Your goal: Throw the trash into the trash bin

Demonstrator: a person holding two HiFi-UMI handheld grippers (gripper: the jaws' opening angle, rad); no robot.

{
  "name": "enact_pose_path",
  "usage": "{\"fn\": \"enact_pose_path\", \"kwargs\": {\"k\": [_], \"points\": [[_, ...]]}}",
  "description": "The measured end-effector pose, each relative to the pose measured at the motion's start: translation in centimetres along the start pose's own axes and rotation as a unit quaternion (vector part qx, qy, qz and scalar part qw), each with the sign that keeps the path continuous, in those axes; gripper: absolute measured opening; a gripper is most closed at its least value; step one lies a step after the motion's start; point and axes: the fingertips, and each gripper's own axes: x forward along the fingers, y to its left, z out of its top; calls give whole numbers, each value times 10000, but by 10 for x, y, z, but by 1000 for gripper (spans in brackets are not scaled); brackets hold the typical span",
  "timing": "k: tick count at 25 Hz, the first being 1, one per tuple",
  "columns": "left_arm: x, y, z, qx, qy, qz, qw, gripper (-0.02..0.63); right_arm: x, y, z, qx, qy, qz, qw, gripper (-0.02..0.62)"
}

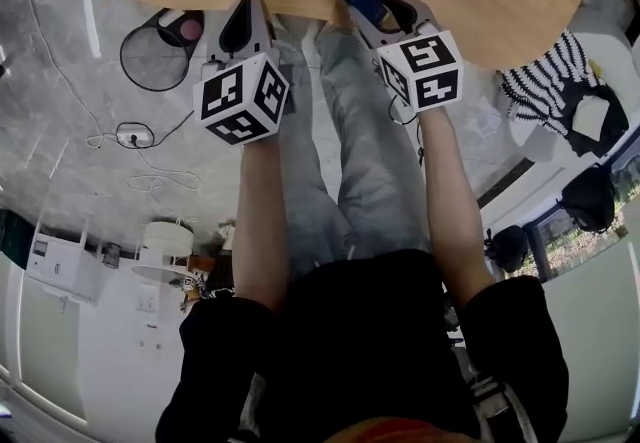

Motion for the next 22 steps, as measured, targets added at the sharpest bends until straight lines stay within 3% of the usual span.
{"fn": "enact_pose_path", "kwargs": {"k": [5,9,15,22], "points": [[-26,53,-4,-433,-234,384,9981,9,27,51,30,-146,-88,321,9993,183],[-53,107,-9,-887,-435,720,9925,9,57,102,49,-543,53,612,9966,183],[-93,187,-26,-1557,-721,1263,9770,9,104,181,61,-1606,451,993,9810,182],[-132,269,-64,-2175,-913,1847,9541,9,169,276,53,-2318,856,1557,9564,183]]}}
